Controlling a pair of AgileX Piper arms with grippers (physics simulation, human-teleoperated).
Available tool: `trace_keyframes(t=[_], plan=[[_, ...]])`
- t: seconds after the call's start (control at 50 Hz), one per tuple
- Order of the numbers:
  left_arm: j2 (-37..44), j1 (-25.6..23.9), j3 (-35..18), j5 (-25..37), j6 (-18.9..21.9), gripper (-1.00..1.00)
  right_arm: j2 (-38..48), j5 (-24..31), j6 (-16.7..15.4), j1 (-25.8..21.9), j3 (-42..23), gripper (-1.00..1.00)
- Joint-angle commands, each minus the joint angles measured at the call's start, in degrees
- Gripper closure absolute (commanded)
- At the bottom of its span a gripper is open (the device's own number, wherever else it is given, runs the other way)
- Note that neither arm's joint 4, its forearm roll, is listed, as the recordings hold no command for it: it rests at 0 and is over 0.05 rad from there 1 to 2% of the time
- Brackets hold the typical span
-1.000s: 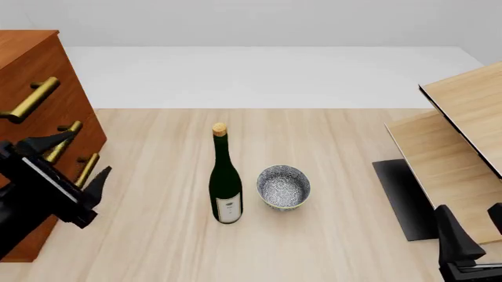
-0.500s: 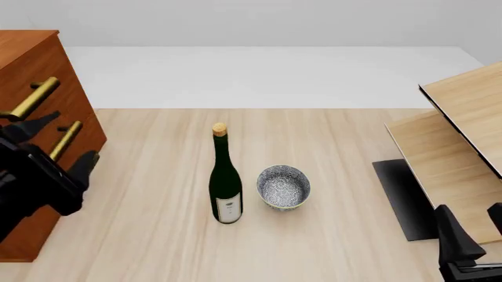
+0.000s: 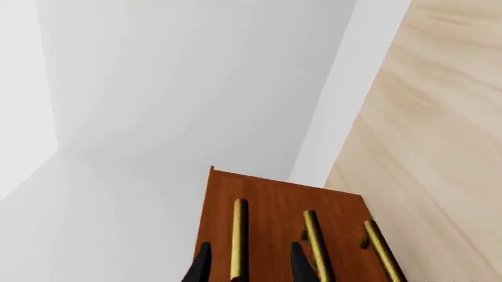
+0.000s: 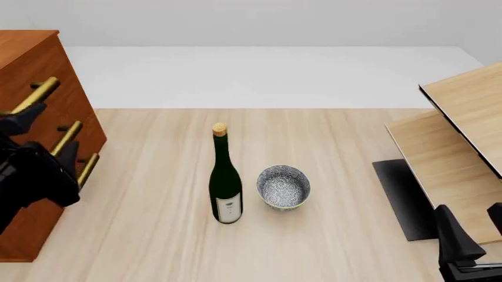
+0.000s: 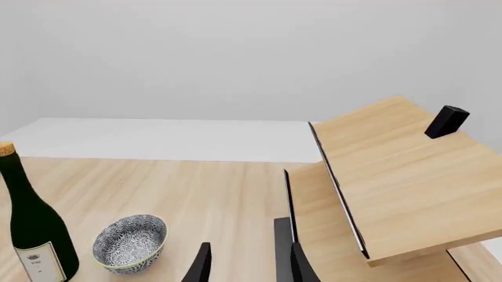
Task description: Close the bottom drawer of the cabinet and open the top drawer.
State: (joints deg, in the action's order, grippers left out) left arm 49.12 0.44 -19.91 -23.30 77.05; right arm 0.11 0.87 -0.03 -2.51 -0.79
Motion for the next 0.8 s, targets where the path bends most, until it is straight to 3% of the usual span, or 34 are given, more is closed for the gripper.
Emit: trace_keyframes(t=[0.02, 0.54, 0.6, 0.8], plan=[[3.1, 2.6, -1.1, -3.6, 2.7, -1.00, 0.0, -0.1, -0.1, 0.0, 0.1, -1.00], [12.8, 8.1, -2.4, -13.3, 6.2, -1.00, 0.0, -0.1, -0.5, 0.1, 0.1, -1.00], [14.7, 8.9, -1.1, -17.8, 8.4, -1.00, 0.0, -0.1, -0.6, 0.0, 0.1, -1.00], [14.8, 10.0, -1.9, -16.6, 7.9, -1.00, 0.0, 0.0, -0.8, -0.3, 0.1, -1.00]])
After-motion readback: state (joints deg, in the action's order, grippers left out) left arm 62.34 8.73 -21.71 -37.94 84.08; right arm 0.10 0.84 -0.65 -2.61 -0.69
